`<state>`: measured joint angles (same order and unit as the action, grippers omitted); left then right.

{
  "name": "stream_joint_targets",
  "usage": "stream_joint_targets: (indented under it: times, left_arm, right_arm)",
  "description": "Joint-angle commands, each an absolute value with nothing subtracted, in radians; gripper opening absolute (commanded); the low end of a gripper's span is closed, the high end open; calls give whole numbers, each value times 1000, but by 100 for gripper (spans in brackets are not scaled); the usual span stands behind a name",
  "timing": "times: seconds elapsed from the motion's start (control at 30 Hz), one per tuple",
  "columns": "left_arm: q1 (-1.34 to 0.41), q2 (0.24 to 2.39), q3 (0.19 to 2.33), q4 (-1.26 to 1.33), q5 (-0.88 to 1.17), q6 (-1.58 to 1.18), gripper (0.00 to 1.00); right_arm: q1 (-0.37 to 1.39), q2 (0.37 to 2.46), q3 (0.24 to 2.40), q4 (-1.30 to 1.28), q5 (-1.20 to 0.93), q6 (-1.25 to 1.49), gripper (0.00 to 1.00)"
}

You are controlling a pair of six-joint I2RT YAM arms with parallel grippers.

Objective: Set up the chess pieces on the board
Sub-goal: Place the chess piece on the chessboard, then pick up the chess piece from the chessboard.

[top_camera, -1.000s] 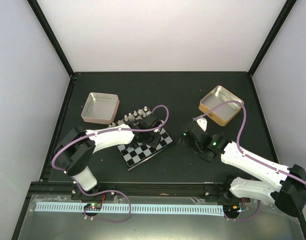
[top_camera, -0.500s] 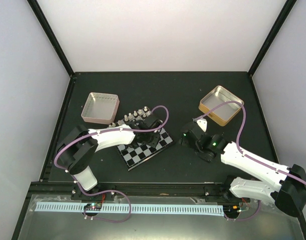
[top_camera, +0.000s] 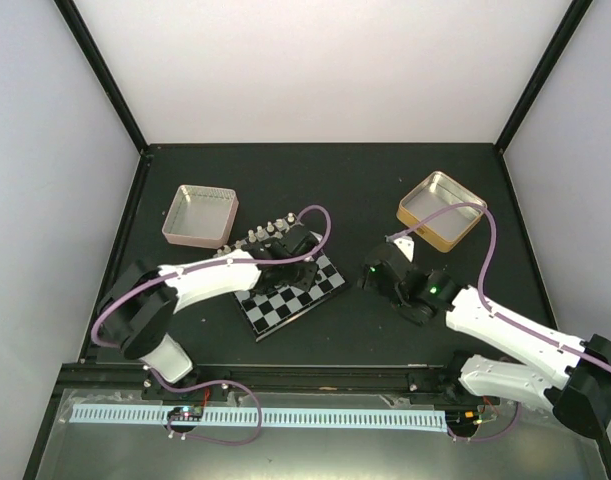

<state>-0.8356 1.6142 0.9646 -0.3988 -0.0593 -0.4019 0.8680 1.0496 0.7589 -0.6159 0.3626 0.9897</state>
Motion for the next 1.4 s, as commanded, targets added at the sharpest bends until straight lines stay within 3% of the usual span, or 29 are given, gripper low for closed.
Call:
stream_joint_targets:
  times: [0.0,0.33,0.67,1.2,1.37]
  left_arm:
    - [-824,1487,969,-412,-96,-437,41]
    - [-681,1156,842,-442,-133,-523,57]
    - [-484,883,662,-423,-96,-544,64]
    - [-367,913,614,-343,-29,-603,65]
    - [-361,924,610,-343,-29,-607,65]
  right_arm:
    - [862,1036,753,-542,289,904,70]
    - [862,1348,1019,-538,227,701,70]
    - [860,1763,1370,-551,166,626,65]
    - [815,2126,1666,-680,205,476,57]
    - [803,2199,1743,-720,198,429,50]
